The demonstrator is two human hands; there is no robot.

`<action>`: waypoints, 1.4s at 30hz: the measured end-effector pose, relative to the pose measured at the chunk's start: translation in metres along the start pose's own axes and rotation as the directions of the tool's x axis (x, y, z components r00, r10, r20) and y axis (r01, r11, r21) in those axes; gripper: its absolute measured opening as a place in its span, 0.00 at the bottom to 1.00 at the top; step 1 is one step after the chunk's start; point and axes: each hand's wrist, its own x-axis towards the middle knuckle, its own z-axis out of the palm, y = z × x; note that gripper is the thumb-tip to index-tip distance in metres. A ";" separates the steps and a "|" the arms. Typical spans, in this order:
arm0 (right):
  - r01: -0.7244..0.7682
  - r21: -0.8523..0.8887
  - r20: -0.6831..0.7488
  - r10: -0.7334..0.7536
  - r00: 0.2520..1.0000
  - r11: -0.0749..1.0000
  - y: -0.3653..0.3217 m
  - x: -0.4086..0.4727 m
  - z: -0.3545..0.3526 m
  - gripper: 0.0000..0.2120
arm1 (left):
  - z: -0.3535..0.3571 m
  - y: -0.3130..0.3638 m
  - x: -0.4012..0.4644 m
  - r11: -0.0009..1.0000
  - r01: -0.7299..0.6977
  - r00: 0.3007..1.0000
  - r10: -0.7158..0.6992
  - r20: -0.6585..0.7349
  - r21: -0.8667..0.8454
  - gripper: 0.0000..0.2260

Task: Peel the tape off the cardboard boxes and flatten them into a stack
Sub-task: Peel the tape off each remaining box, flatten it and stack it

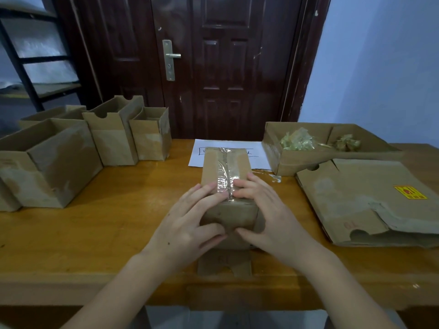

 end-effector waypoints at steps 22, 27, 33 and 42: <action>0.234 -0.280 -0.079 -0.265 0.961 0.931 -0.003 -0.015 0.024 0.05 | 0.001 0.016 0.000 0.957 0.213 0.976 -0.218 -0.005 -0.196 0.09; 0.207 -0.291 -0.076 -0.238 0.968 0.934 -0.005 -0.016 0.027 0.05 | -0.002 0.018 0.000 0.927 0.285 0.958 -0.285 0.038 -0.243 0.14; 0.195 -0.214 -0.143 -0.228 0.963 0.957 -0.009 -0.017 0.022 0.05 | -0.006 0.012 0.000 0.959 0.238 0.971 -0.229 0.071 -0.151 0.11; 0.253 -0.297 -0.091 -0.291 0.952 0.921 -0.004 -0.015 0.010 0.07 | -0.003 0.017 -0.001 0.942 0.264 0.962 -0.273 -0.019 -0.207 0.05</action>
